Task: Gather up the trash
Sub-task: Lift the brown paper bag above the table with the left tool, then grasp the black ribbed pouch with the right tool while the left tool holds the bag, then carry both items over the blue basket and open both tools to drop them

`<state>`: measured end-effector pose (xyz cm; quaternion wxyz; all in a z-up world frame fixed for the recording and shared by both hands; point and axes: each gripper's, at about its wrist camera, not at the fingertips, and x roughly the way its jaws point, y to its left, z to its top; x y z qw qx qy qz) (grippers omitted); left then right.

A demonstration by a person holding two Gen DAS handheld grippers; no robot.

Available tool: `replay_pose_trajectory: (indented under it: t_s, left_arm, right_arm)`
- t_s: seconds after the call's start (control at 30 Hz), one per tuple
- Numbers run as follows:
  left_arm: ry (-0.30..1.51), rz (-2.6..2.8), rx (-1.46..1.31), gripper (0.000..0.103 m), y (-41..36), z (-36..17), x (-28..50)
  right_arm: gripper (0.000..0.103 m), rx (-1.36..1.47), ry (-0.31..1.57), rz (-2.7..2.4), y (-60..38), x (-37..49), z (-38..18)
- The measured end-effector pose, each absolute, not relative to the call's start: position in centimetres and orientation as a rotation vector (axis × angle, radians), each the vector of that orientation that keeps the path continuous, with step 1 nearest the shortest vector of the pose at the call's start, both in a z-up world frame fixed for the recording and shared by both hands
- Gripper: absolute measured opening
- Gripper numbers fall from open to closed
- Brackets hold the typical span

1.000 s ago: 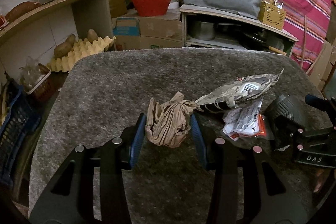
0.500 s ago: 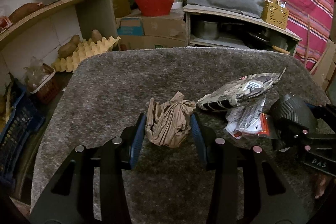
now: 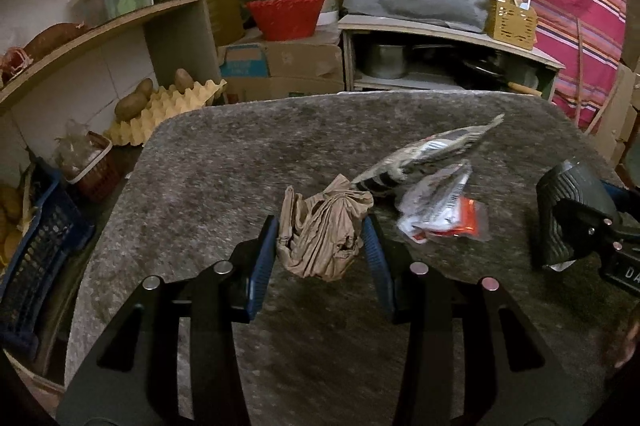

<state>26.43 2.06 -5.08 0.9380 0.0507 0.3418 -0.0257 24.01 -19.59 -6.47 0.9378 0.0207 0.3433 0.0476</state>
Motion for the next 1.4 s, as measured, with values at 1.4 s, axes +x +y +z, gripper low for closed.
replay_pose_trajectory:
  t_s: [1.4]
  left_arm:
    - [0.534, -0.435, 0.188, 0.042, -29.3, -1.2, 15.5]
  right_arm:
    - [0.064, 0.148, 0.563, -0.419, -50.3, 4.6, -2.6]
